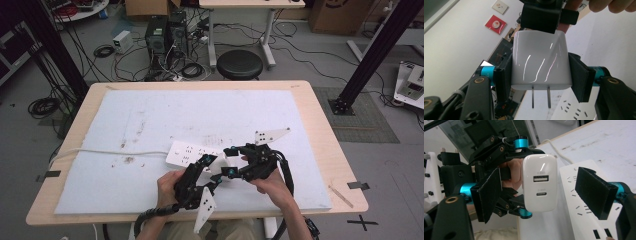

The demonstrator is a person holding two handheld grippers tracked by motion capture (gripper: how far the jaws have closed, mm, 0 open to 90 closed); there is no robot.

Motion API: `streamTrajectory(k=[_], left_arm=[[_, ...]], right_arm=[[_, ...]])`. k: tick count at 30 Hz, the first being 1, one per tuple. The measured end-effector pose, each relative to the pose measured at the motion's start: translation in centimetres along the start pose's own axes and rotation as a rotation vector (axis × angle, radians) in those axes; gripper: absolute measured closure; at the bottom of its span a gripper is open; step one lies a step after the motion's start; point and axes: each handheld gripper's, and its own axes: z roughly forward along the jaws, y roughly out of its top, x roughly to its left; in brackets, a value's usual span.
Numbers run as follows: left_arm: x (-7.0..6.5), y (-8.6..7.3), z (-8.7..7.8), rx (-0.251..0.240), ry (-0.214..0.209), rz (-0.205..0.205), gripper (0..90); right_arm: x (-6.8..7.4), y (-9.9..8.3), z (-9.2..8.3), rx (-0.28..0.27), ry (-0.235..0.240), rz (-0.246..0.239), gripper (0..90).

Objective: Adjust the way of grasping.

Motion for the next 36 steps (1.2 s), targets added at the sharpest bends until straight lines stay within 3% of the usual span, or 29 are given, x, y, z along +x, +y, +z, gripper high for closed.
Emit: streamTrajectory(k=[7,9,27,29,36], left_arm=[[0.01,0.15,0.04,-0.006,-0.006,0.006,42.5],[0.05,0.23,0.06,-0.010,0.001,0.003,42.5],[-0.09,0.40,0.15,-0.014,0.001,0.009,42.5],[-0.03,0.31,0.18,-0.012,0.001,0.004,42.5],[0.11,0.25,0.03,-0.014,-0.007,0.002,42.5]], right_arm=[[-0.06,0.03,0.21,-0.006,0.011,0.002,25.8],[-0.06,0.00,0.26,-0.014,0.013,0.000,32.8],[0.02,-0.38,0.67,-0.025,0.023,-0.026,54.4],[0.09,-0.45,0.73,-0.018,0.024,-0.032,60.4],[0.09,-0.53,0.82,-0.030,0.031,-0.031,62.8]])
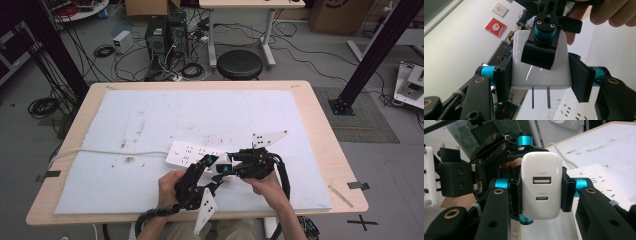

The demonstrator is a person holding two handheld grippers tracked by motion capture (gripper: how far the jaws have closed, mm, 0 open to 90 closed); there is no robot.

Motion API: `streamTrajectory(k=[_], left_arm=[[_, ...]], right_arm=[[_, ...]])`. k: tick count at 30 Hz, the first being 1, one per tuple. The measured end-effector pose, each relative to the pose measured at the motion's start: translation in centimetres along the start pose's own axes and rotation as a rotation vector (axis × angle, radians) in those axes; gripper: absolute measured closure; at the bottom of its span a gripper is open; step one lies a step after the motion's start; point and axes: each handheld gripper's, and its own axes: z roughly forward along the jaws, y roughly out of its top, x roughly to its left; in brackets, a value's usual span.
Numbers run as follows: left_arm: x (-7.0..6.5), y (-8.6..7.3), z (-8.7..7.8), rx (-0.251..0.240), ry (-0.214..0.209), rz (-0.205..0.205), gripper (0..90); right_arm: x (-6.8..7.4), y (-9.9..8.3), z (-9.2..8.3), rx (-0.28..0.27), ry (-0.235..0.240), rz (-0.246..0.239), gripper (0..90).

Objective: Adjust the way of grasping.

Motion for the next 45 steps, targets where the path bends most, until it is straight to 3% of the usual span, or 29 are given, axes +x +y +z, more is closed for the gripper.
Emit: streamTrajectory(k=[7,12,15,20,27,28,29,32,33,36,38,39,40,41,44,45], left_arm=[[0.0,0.0,0.0,0.011,-0.015,-0.005,42.4],[0.0,0.0,0.1,0.022,-0.011,-0.029,42.2],[0.0,0.0,0.1,0.021,0.002,-0.023,38.8],[0.4,-0.1,0.4,0.034,-0.034,-0.058,34.1],[0.5,0.0,0.3,0.036,-0.066,-0.075,32.9],[0.8,-0.2,0.2,0.044,-0.082,-0.119,32.8],[0.8,-0.2,0.2,0.044,-0.082,-0.119,31.9],[1.9,-0.7,0.1,0.046,-0.115,-0.229,29.3],[1.9,-0.7,0.1,0.046,-0.115,-0.229,28.5],[2.8,-1.5,0.2,0.071,-0.149,-0.335,26.5],[2.8,-1.5,0.2,0.071,-0.149,-0.335,26.0],[3.5,-2.2,-0.1,0.071,-0.184,-0.409,25.9],[3.5,-2.2,-0.1,0.071,-0.184,-0.409,25.8],[3.8,-2.7,-0.3,0.072,-0.190,-0.461,25.8],[4.4,-3.6,-0.9,0.062,-0.191,-0.535,25.6],[4.4,-3.6,-0.9,0.062,-0.191,-0.535,25.6]], right_arm=[[-0.1,-0.1,0.1,0.003,0.001,-0.001,63.2],[-0.4,-0.2,0.1,0.002,0.012,0.031,63.2],[-0.4,-0.2,0.0,-0.004,0.001,0.054,63.2],[-0.6,-0.2,-0.1,-0.001,-0.010,0.053,63.2],[-0.7,-0.2,-0.1,0.000,-0.042,0.055,63.2],[-0.7,-0.2,-0.2,-0.003,-0.055,0.061,63.1],[-0.7,-0.2,-0.2,-0.003,-0.055,0.061,63.1],[-0.8,-0.2,-0.4,0.003,-0.087,0.069,63.1],[-0.8,-0.2,-0.4,0.003,-0.087,0.069,63.1],[-0.8,-0.2,-0.6,0.000,-0.104,0.066,63.1],[-0.8,-0.2,-0.6,0.003,-0.107,0.071,63.1],[-0.8,-0.2,-0.7,-0.004,-0.117,0.064,63.1],[-0.8,-0.2,-0.7,-0.004,-0.117,0.064,63.1],[-0.8,-0.2,-0.8,-0.003,-0.125,0.070,63.1],[-0.8,-0.2,-1.0,-0.009,-0.143,0.061,63.1],[-0.8,-0.2,-1.0,-0.009,-0.143,0.061,63.1]])
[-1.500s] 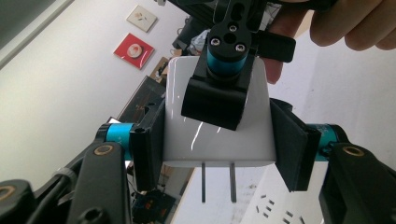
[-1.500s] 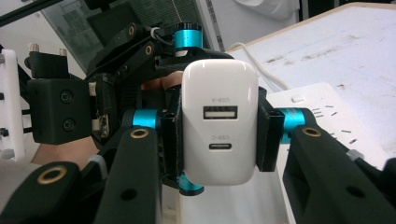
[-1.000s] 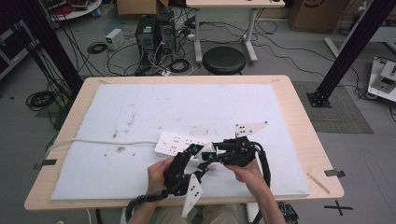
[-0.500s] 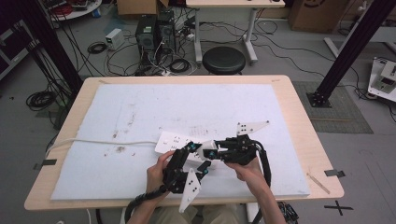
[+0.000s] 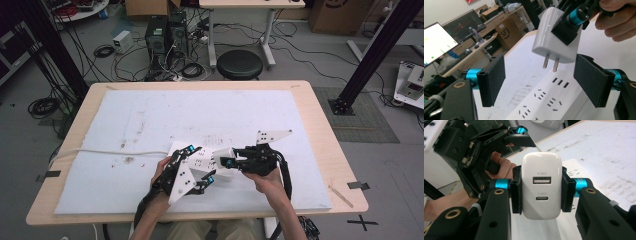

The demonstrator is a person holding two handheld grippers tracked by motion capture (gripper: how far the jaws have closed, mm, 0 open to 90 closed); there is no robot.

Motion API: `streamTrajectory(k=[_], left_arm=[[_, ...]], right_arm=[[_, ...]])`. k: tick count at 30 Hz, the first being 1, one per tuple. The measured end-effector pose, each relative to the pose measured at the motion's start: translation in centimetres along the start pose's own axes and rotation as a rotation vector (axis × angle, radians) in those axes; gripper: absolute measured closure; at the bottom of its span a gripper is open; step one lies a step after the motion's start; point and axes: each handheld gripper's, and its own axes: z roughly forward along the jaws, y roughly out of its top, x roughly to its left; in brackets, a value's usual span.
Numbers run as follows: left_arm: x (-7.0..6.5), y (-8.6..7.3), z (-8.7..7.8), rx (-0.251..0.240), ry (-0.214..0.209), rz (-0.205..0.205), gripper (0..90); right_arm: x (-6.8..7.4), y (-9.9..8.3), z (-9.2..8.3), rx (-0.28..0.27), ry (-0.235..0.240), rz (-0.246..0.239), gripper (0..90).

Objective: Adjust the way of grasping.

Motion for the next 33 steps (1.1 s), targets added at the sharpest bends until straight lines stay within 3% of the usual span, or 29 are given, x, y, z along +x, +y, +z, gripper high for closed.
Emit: streamTrajectory(k=[1,2,5,6,7,9,10,11,14,17,19,21,24,33], left_arm=[[0.7,-0.4,-0.5,-0.004,0.000,-0.050,25.6],[0.9,-0.5,-0.6,-0.008,0.000,-0.073,25.6],[1.8,-1.0,-1.1,0.022,-0.005,-0.129,25.3],[1.8,-1.0,-1.1,0.022,-0.005,-0.129,24.7],[2.6,-1.4,-1.4,0.059,-0.009,-0.192,23.5],[2.6,-1.4,-1.4,0.059,-0.009,-0.192,23.3],[3.7,-1.9,-1.9,0.100,-0.021,-0.244,23.3],[4.3,-2.4,-2.4,0.113,0.001,-0.270,23.3],[5.0,-3.1,-3.4,0.108,0.031,-0.296,23.3],[5.0,-3.1,-3.4,0.108,0.031,-0.296,23.3],[6.5,-4.8,-5.1,0.123,0.072,-0.386,23.3],[6.5,-4.8,-5.1,0.123,0.072,-0.386,22.9],[7.5,-6.1,-6.3,0.146,0.107,-0.442,22.8],[8.9,-8.5,-8.6,0.170,0.209,-0.521,22.8]], right_arm=[[0.0,0.0,-0.1,-0.004,-0.010,-0.005,63.1],[0.1,0.0,-0.2,-0.005,-0.026,0.001,63.1],[0.1,0.0,-0.3,-0.004,-0.043,-0.005,63.1],[0.1,0.0,-0.3,-0.004,-0.043,-0.005,63.1],[0.1,-0.1,-0.4,0.004,-0.052,-0.012,63.1],[0.2,-0.1,-0.5,0.010,-0.053,-0.004,63.1],[0.2,-0.1,-0.5,0.024,-0.072,-0.017,63.1],[0.2,-0.1,-0.4,0.026,-0.075,-0.021,63.1],[0.3,-0.1,-0.4,0.035,-0.090,-0.023,63.1],[0.3,-0.1,-0.4,0.037,-0.092,-0.021,63.1],[0.5,-0.1,-0.7,0.032,-0.130,-0.031,63.1],[0.5,-0.1,-0.8,0.030,-0.139,-0.041,63.1],[0.7,0.0,-1.1,0.029,-0.175,-0.045,63.1],[0.6,-0.1,-2.0,-0.002,-0.245,-0.075,63.1]])
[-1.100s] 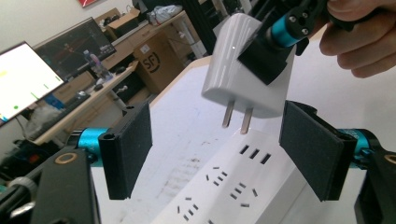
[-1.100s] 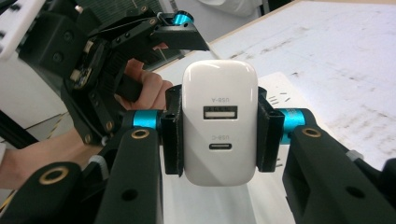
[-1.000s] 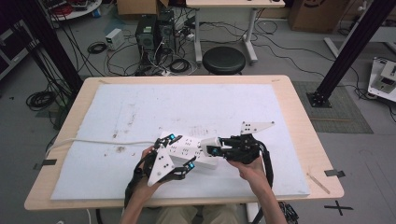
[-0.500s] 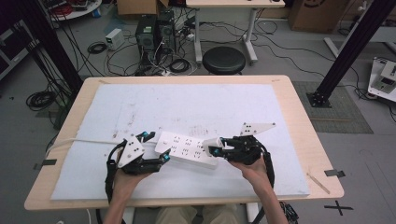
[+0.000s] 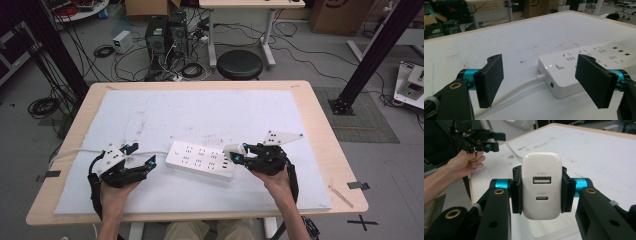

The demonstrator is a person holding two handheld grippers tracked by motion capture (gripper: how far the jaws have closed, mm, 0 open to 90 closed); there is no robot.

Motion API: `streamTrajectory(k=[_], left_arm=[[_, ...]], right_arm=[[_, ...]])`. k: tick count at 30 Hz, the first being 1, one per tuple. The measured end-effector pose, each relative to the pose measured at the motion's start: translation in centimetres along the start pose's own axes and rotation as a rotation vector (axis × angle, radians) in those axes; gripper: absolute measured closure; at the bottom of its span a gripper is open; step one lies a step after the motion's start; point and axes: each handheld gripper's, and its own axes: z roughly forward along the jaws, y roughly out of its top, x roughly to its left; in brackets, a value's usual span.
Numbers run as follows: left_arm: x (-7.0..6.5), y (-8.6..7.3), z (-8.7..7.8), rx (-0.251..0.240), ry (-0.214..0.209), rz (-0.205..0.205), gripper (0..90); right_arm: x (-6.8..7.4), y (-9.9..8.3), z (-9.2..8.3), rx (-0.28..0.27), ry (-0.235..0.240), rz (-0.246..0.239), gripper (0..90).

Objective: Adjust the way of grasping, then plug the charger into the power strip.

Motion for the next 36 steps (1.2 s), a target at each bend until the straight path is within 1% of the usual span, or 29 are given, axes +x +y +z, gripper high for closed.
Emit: streamTrajectory(k=[1,2,3,4,5,6,7,8,9,10,11,12,13,14,15,16,17,18,19,24,25,26,27,28,31,32,33,36], left_arm=[[0.3,-0.2,-0.2,-0.001,0.013,-0.008,22.8],[0.7,-0.5,-0.5,-0.004,0.041,-0.026,22.8],[0.7,-0.5,-0.5,-0.004,0.041,-0.026,22.8],[1.0,-0.7,-0.8,-0.007,0.069,-0.037,22.8],[1.0,-0.7,-0.8,-0.007,0.069,-0.037,22.7],[1.2,-0.8,-0.9,-0.008,0.084,-0.044,22.7],[1.2,-0.8,-0.9,-0.008,0.084,-0.044,22.6],[1.6,-1.0,-1.1,-0.009,0.115,-0.058,22.5],[1.9,-1.1,-1.3,-0.008,0.129,-0.066,22.5],[1.9,-1.1,-1.3,-0.008,0.129,-0.066,22.4],[2.4,-1.5,-1.5,-0.016,0.183,-0.102,20.6],[2.4,-1.5,-1.5,-0.016,0.183,-0.102,19.7],[2.8,-1.9,-1.8,-0.028,0.201,-0.130,19.7],[2.8,-1.9,-1.8,-0.028,0.201,-0.130,19.7],[3.1,-1.9,-2.0,-0.035,0.230,-0.152,19.7],[3.1,-1.9,-2.0,-0.035,0.230,-0.152,19.6],[3.1,-2.0,-2.0,-0.045,0.253,-0.155,19.7],[3.1,-2.0,-2.0,-0.045,0.253,-0.155,19.7],[3.0,-2.0,-2.0,-0.045,0.262,-0.151,19.7],[2.7,-2.0,-1.9,-0.041,0.258,-0.131,19.6],[2.7,-2.0,-1.8,-0.036,0.241,-0.128,19.7],[2.7,-2.0,-1.8,-0.036,0.241,-0.128,19.6],[2.7,-2.1,-1.9,-0.032,0.236,-0.129,19.7],[2.7,-2.1,-1.9,-0.032,0.236,-0.129,19.6],[2.7,-2.1,-1.8,-0.027,0.230,-0.128,19.6],[2.7,-2.1,-1.8,-0.027,0.230,-0.128,19.7],[2.6,-2.1,-1.9,-0.027,0.232,-0.126,19.6],[2.5,-2.1,-1.9,-0.031,0.237,-0.127,19.7]], right_arm=[[-0.1,0.0,-0.1,-0.004,-0.007,-0.006,63.1],[-0.1,0.0,-0.2,-0.006,-0.014,-0.008,63.1],[-0.1,0.1,-0.3,-0.006,-0.020,-0.006,63.1],[-0.2,0.1,-0.4,-0.008,-0.022,-0.009,63.1],[-0.2,0.1,-0.4,-0.007,-0.031,-0.010,63.1],[-0.2,0.1,-0.4,-0.007,-0.031,-0.010,63.1],[-0.2,0.1,-0.4,-0.007,-0.031,-0.010,63.1],[-0.1,0.3,-0.5,-0.008,-0.042,-0.020,63.1],[-0.1,0.3,-0.5,-0.008,-0.042,-0.020,63.1],[-0.1,0.3,-0.5,-0.008,-0.042,-0.020,63.1],[-0.1,0.4,-0.5,0.003,-0.055,-0.015,63.1],[-0.1,0.4,-0.5,0.003,-0.055,-0.015,63.1],[-0.2,0.3,-0.5,-0.001,-0.060,-0.027,63.1],[-0.2,0.3,-0.5,-0.001,-0.060,-0.027,63.1],[-0.2,0.3,-0.6,-0.005,-0.056,-0.030,63.1],[-0.3,0.4,-0.6,-0.005,-0.057,-0.034,63.1],[-0.3,0.4,-0.6,-0.004,-0.057,-0.033,63.1],[-0.3,0.4,-0.6,-0.004,-0.057,-0.033,63.1],[-0.4,0.5,-0.6,-0.003,-0.056,-0.034,63.1],[-0.5,1.0,-0.6,0.017,-0.046,-0.045,63.1],[-0.7,1.8,-0.4,0.050,-0.045,-0.055,63.1],[-0.7,1.8,-0.4,0.050,-0.045,-0.055,63.1],[-0.8,2.4,0.0,0.075,-0.046,-0.063,63.1],[-0.8,2.4,0.0,0.075,-0.046,-0.063,63.1],[-1.3,3.3,0.7,0.129,-0.034,-0.084,63.1],[-1.3,3.3,0.7,0.129,-0.034,-0.084,63.1],[-1.6,4.2,1.4,0.201,-0.029,-0.102,63.1],[-1.7,4.7,1.9,0.257,-0.016,-0.116,63.1]])
